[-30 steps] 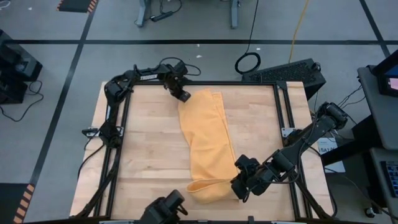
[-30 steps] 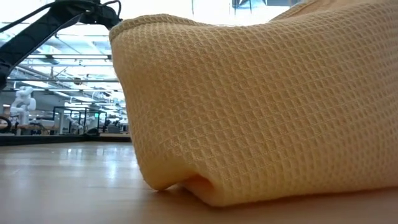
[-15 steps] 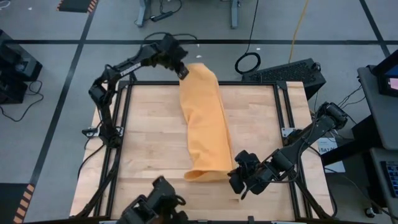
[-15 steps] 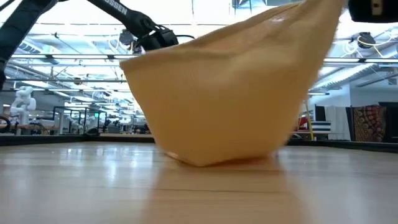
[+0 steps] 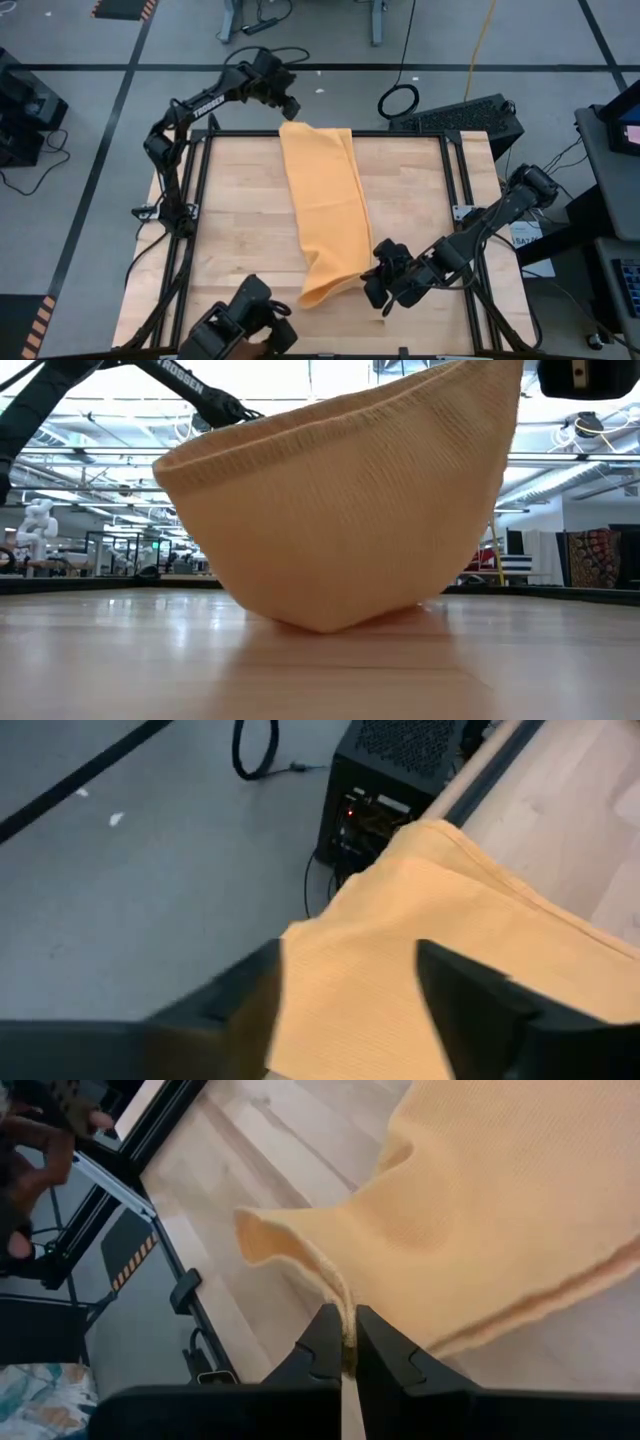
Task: Roll towel
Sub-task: Roll the yellow towel
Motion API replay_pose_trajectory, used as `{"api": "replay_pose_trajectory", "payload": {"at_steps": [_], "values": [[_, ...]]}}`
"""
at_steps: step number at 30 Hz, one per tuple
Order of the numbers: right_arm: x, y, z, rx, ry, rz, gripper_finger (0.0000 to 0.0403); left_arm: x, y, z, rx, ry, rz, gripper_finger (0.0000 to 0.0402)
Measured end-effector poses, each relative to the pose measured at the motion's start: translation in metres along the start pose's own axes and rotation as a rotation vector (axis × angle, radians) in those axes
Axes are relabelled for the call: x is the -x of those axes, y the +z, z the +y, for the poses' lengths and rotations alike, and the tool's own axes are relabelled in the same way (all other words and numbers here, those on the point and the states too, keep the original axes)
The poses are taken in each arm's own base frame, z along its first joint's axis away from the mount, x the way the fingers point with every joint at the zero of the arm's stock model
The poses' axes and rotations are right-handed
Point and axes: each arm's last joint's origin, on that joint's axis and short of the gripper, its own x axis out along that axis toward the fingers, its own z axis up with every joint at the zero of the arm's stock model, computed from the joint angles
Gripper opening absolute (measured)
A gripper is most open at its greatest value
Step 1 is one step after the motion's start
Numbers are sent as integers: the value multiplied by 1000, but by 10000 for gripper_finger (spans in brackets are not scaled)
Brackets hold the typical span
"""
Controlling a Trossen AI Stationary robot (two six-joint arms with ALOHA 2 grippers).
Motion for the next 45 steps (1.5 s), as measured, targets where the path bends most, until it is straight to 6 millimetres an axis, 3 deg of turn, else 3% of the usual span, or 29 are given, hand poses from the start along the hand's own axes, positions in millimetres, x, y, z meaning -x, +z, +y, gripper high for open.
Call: {"api": "replay_pose_trajectory", "payload": {"at_steps": [3,7,12,16,23,28,31,35,38,41,45], "values": [[-2,-1,1,-1,0,3,0,0,-5,-3,36,-10,50,299],[-4,-2,2,-5,9,2,0,-5,-17,-5,53,-37,138,319],[-5,-2,2,-10,7,-2,0,-17,-27,-22,179,-161,209,293],[-5,-2,2,-9,4,-3,0,-25,-26,-51,132,-131,226,267],[-5,-2,2,-13,5,6,0,-72,-43,-85,106,-254,342,229],[-4,-3,2,-30,8,20,0,-78,-48,-115,15,-318,368,207],[-4,-4,2,-30,11,41,0,-62,-32,-123,32,-295,346,197],[-4,-4,2,-37,14,53,0,-36,12,-126,231,-210,150,192],[-4,-4,2,-19,14,53,0,-35,35,-132,340,-204,-19,191],[-4,-4,2,-10,13,55,0,-51,35,-139,447,-181,-12,191],[-4,-5,2,-6,16,83,0,-87,15,-149,590,-142,117,191]]}}
